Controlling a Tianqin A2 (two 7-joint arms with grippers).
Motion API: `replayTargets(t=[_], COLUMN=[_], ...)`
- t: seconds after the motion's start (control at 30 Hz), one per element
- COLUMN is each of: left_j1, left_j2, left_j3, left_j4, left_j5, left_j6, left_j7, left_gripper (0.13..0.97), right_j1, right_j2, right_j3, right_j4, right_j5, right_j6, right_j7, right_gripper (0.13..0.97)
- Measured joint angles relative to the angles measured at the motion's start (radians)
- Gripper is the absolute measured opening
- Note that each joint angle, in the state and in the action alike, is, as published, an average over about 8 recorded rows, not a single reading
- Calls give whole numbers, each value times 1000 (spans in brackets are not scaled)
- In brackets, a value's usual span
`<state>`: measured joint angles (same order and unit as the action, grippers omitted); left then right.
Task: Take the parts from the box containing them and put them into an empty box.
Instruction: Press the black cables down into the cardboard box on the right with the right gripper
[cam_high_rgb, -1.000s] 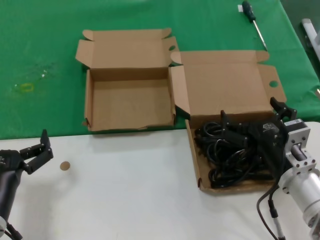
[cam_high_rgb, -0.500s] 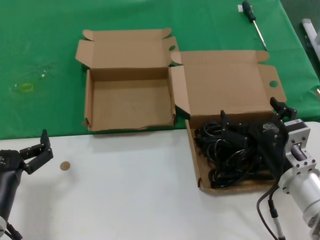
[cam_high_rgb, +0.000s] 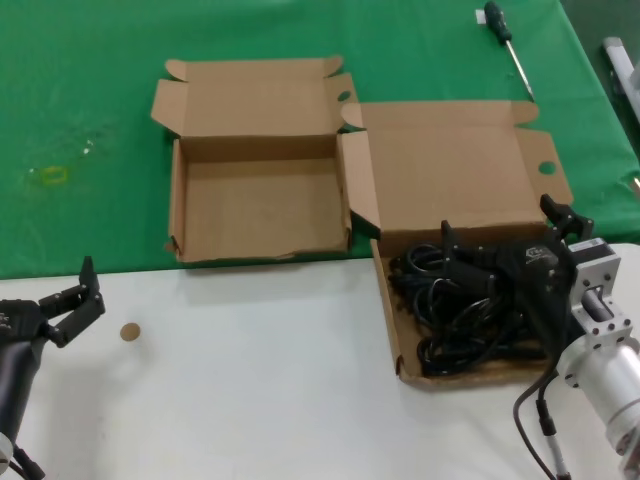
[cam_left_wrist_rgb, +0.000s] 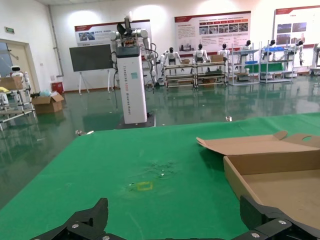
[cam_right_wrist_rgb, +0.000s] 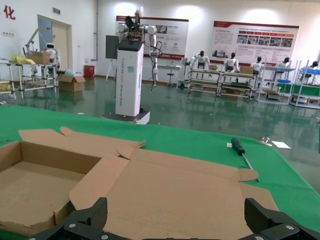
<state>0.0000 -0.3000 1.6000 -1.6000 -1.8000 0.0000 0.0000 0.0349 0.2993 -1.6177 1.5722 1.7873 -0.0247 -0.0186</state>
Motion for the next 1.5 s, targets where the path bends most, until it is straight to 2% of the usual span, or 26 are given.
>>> replayTargets(t=[0.23, 0.4, 0.67, 0.8, 0.93, 1.03, 1.23, 1.37, 1.5], left_j1=[0, 0, 0, 0, 0, 0, 0, 0, 0], left_j2=[0, 0, 0, 0, 0, 0, 0, 0, 0], left_j3=[0, 0, 0, 0, 0, 0, 0, 0, 0], left_j4=[0, 0, 0, 0, 0, 0, 0, 0, 0], left_j5=[0, 0, 0, 0, 0, 0, 0, 0, 0], left_j6=[0, 0, 0, 0, 0, 0, 0, 0, 0], left_j7=[0, 0, 0, 0, 0, 0, 0, 0, 0], left_gripper=[873, 854, 722, 612, 502, 455, 314, 314, 255], right_j1=[-4, -2, 28, 48, 59, 63, 88, 132, 193], right_j2=[21, 71, 273, 388, 496, 562, 648, 680, 690], right_j3=[-17, -56, -192, -239, -254, -242, -206, -192, -190], right_j4=[4, 11, 50, 77, 106, 121, 118, 92, 53], right_j5=[10, 42, 167, 185, 164, 140, 102, 76, 41], right_j6=[13, 45, 111, 90, 17, -70, -263, -388, -496], right_j7=[11, 18, 13, 11, 6, -7, -72, -145, -222], right_gripper=[966, 966, 966, 966, 966, 966, 966, 966, 966])
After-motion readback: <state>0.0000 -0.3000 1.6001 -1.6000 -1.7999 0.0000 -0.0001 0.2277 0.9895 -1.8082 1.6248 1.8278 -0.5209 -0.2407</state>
